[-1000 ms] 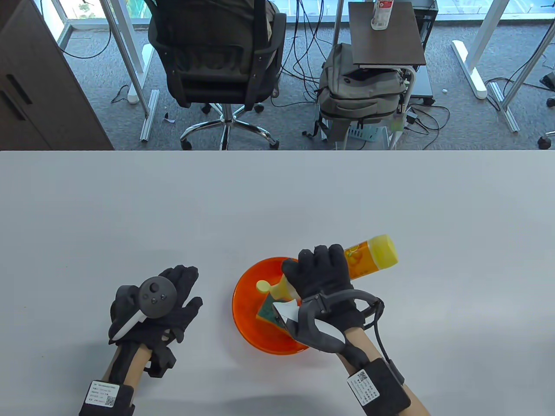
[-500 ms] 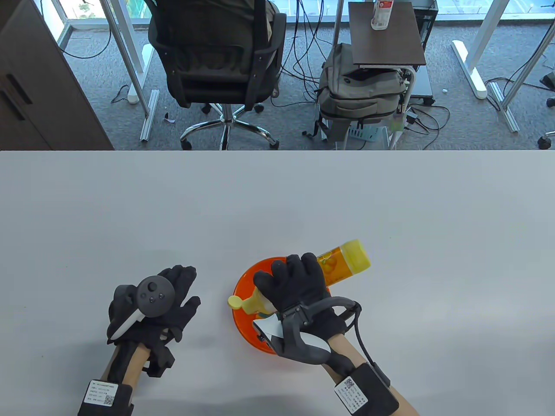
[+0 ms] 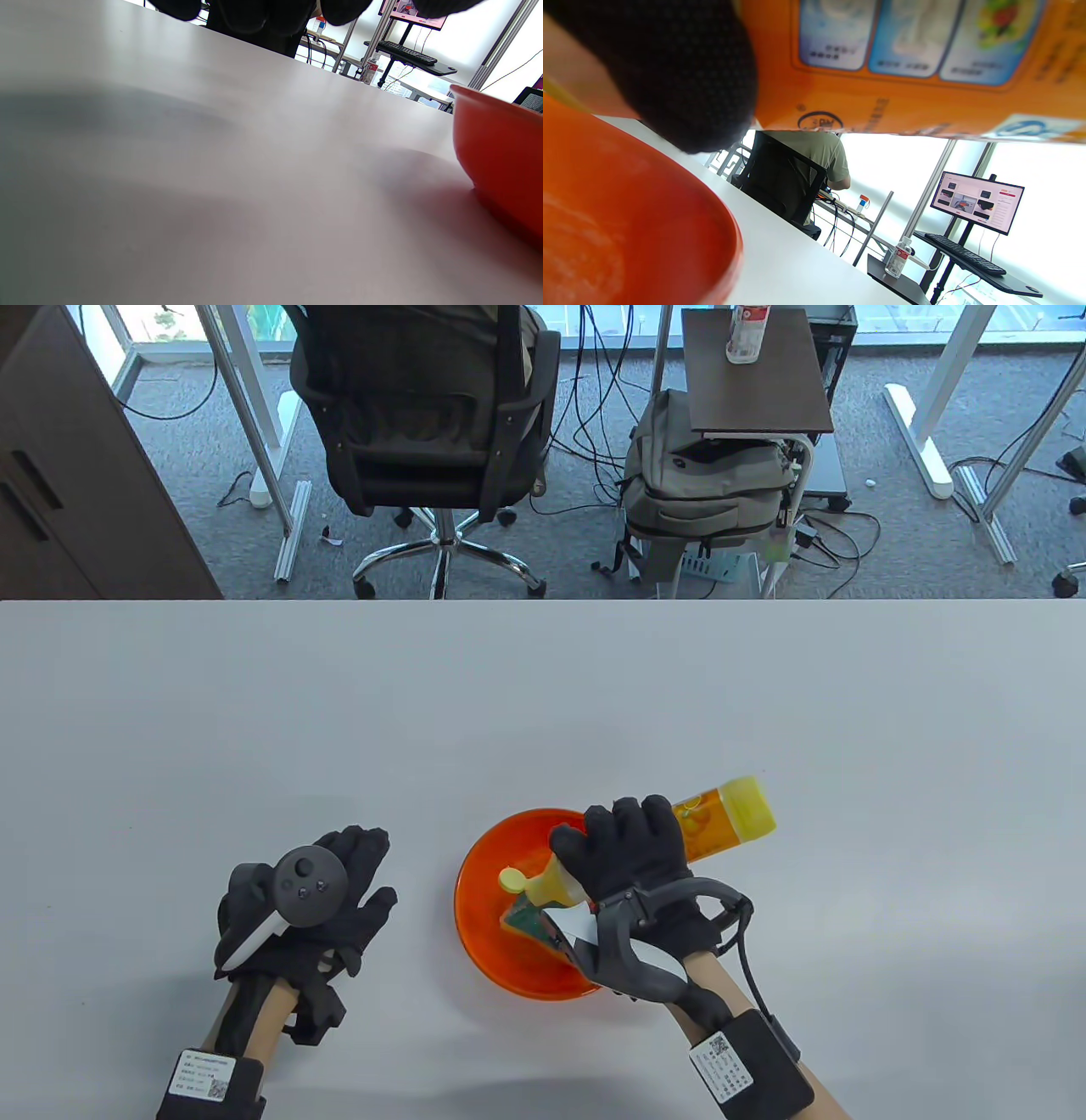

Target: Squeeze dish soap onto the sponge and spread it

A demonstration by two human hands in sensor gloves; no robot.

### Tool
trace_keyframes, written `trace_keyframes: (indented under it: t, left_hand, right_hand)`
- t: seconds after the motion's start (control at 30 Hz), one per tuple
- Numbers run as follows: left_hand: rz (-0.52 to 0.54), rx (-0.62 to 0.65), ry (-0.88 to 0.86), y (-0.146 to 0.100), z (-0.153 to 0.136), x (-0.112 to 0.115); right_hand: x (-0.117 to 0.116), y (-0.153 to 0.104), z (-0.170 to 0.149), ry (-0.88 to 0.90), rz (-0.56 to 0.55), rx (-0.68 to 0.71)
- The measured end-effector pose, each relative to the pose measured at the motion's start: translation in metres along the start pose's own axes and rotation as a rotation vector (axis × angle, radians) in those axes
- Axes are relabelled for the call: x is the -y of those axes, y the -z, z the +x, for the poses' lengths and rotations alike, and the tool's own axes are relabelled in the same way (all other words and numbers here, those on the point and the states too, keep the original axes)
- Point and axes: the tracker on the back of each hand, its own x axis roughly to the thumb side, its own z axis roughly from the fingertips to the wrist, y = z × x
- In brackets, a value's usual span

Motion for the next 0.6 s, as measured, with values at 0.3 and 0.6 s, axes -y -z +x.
trace_keyframes:
  t: [0.3, 0.6]
  left_hand:
    - [-0.002, 0.001, 0.005, 0.000, 0.000, 0.001]
    - [-0.005, 0.009, 0.009, 0.000, 0.002, 0.003]
  right_hand:
    - [-0.012, -0.024, -0.041, -0.081, 0.063, -0.094]
    - [-0.009, -0.041, -0.064, -0.132, 0.070, -0.178]
